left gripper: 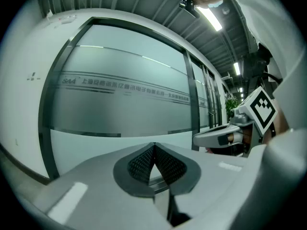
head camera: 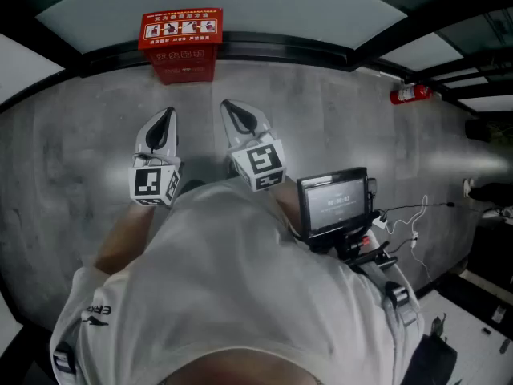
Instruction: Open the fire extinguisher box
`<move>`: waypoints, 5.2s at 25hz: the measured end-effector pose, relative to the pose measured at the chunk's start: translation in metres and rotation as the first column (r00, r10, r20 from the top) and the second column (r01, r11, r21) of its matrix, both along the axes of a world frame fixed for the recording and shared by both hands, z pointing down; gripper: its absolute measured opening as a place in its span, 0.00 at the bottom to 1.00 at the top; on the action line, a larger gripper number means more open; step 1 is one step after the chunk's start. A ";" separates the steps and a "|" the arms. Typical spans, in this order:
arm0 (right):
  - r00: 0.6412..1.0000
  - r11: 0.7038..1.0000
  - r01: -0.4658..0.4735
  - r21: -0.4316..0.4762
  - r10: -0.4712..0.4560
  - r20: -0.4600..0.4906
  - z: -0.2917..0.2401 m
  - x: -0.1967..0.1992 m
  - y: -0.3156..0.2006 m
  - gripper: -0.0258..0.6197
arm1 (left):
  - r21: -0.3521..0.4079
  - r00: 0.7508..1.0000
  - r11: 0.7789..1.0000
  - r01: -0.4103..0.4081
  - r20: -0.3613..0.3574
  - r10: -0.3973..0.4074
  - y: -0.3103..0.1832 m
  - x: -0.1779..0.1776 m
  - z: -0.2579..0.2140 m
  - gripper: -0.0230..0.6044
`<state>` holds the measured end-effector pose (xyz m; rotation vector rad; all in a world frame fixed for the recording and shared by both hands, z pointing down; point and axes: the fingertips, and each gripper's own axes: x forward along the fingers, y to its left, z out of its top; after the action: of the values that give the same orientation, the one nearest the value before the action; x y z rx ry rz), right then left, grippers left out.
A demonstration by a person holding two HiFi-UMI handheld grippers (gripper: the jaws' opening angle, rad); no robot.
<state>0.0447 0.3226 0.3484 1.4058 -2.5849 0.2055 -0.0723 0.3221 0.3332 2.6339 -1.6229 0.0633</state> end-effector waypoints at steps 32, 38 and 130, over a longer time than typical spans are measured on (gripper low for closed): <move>0.994 0.987 0.047 -0.153 -0.062 -0.095 0.068 0.007 -0.331 0.06 | -0.140 0.960 0.979 0.150 0.258 -0.110 -0.343 -0.086 0.079 0.04; 0.986 0.986 0.000 -0.169 -0.029 -0.167 0.081 -0.010 -0.380 0.06 | -0.172 0.961 0.983 0.066 0.276 -0.016 -0.402 -0.103 0.095 0.04; 0.500 0.939 0.312 -0.147 -0.294 -0.815 0.331 0.049 -0.469 0.17 | -0.202 0.309 0.929 -0.310 0.903 0.299 -0.519 -0.174 0.340 0.19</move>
<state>0.0942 -0.1460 0.6796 0.7060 -1.9214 -0.4535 -0.2466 -0.1974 0.6728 2.9995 -1.0717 1.9034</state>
